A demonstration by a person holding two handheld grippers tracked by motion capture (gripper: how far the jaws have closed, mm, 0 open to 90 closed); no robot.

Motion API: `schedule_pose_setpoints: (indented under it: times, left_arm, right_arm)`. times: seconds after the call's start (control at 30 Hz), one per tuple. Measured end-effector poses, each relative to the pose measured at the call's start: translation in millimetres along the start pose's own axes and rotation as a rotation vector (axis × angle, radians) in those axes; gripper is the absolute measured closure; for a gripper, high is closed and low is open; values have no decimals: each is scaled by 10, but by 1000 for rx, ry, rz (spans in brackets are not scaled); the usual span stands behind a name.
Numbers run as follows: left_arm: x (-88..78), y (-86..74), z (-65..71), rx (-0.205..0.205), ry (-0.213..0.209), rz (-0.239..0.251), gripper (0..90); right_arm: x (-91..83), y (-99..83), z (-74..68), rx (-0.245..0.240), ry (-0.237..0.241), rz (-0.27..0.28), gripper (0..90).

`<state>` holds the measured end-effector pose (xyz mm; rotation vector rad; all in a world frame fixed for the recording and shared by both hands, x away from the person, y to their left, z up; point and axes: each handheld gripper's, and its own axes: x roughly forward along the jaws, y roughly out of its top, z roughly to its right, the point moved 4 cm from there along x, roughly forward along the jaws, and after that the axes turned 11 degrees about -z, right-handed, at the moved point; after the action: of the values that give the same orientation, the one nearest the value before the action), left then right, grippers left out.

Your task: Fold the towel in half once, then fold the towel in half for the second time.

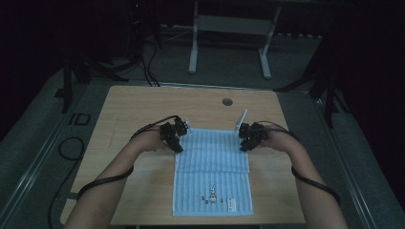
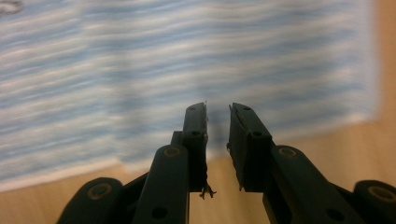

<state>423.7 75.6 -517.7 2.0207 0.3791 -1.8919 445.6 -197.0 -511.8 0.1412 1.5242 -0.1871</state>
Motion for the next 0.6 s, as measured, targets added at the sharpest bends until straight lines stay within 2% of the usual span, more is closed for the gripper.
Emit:
schedule_pose_setpoints:
  times: [0.03, 0.1, 0.27, 0.37, 0.4, 0.47, 0.53, 0.6]
  left_arm:
    - [-21, 42, -102, -10, 13, 21, 533]
    - [-18, 96, -203, -25, 19, 43, 516]
    - [78, 239, -446, -53, 60, 23, 515]
    - [170, 312, -577, -88, 73, 4, 489]
    - [200, 333, -611, -85, 81, -2, 487]
    - [231, 354, -641, -89, 77, -3, 487]
    - [340, 402, -726, -115, 63, -12, 486]
    - [373, 417, -753, -119, 59, -13, 475]
  right_arm:
    - [-19, 4, 77, 15, -16, 4, 701]
    - [-25, 19, 214, 35, -31, 13, 665]
    - [24, 59, 520, 89, -77, 9, 618]
    - [66, 103, 613, 99, -78, -4, 608]
    - [86, 116, 638, 95, -85, -16, 607]
    - [134, 140, 690, 100, -85, -19, 597]
    - [191, 152, 735, 121, -88, -18, 595]
    - [269, 150, 755, 132, -65, -7, 580]
